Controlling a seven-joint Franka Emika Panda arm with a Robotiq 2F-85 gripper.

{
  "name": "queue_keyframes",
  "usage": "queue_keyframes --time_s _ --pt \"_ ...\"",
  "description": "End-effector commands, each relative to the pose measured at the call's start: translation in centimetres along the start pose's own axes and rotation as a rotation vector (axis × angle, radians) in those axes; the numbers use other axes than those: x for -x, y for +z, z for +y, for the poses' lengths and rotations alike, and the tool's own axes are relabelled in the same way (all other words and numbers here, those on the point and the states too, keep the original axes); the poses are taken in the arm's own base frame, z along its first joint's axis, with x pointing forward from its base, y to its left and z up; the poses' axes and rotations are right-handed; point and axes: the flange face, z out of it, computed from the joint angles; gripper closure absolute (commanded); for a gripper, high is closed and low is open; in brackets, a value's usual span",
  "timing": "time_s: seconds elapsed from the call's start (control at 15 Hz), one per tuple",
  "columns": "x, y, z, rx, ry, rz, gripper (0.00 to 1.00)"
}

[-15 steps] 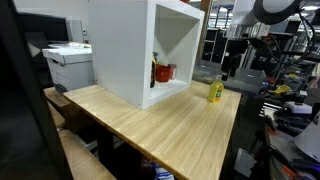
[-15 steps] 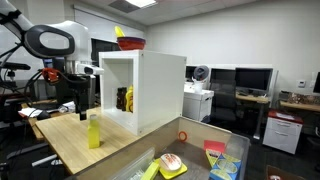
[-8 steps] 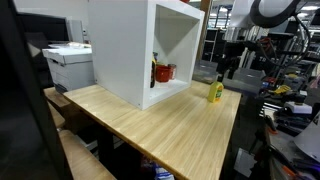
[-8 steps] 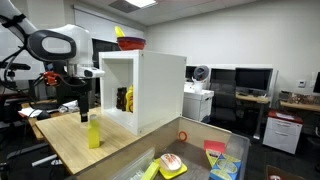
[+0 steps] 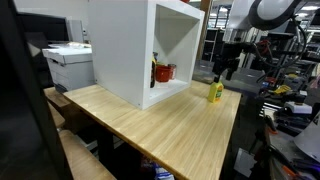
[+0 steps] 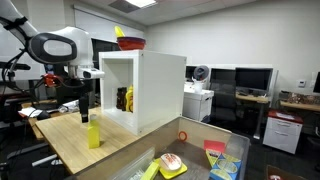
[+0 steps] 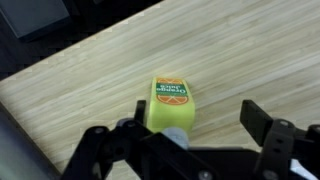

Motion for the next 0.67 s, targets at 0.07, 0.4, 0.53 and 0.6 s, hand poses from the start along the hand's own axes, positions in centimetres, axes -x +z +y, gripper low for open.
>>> queue_keyframes --time_s 0.07,0.4,0.53,0.6 --pt "-0.38 0.48 -0.23 0.011 0.052 0.027 0.4" --pt "-0.85 0.34 -0.59 0.043 0.106 0.096 0.69" --pt "-0.84 0.43 -0.53 0.064 0.119 0.104 0.81" --pt "-0.81 0.46 -0.56 0.074 0.126 0.108 0.37"
